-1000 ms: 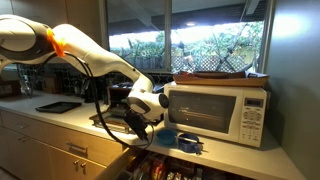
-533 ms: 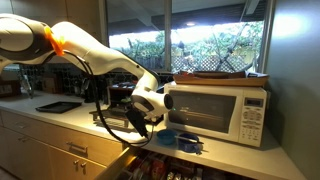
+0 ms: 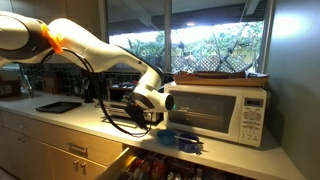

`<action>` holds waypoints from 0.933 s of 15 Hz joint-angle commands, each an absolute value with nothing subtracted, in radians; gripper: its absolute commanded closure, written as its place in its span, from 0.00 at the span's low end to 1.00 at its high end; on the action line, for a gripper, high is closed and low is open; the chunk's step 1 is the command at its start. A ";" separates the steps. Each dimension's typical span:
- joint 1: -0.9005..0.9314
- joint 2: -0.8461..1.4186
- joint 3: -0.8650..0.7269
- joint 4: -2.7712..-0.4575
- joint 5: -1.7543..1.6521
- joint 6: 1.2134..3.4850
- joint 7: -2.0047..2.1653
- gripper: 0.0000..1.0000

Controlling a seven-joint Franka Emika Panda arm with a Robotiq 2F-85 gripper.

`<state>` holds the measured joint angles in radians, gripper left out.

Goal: Close the oven door

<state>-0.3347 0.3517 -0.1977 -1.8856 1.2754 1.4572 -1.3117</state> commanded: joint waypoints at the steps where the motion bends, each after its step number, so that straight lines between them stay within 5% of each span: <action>1: -0.312 0.338 -0.197 -1.899 1.354 1.502 -1.419 0.00; 14: -0.265 0.312 -0.198 -1.865 1.454 1.684 -1.661 0.00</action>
<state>-0.2747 0.3320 -0.1956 -1.8535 1.4392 1.6649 -1.6416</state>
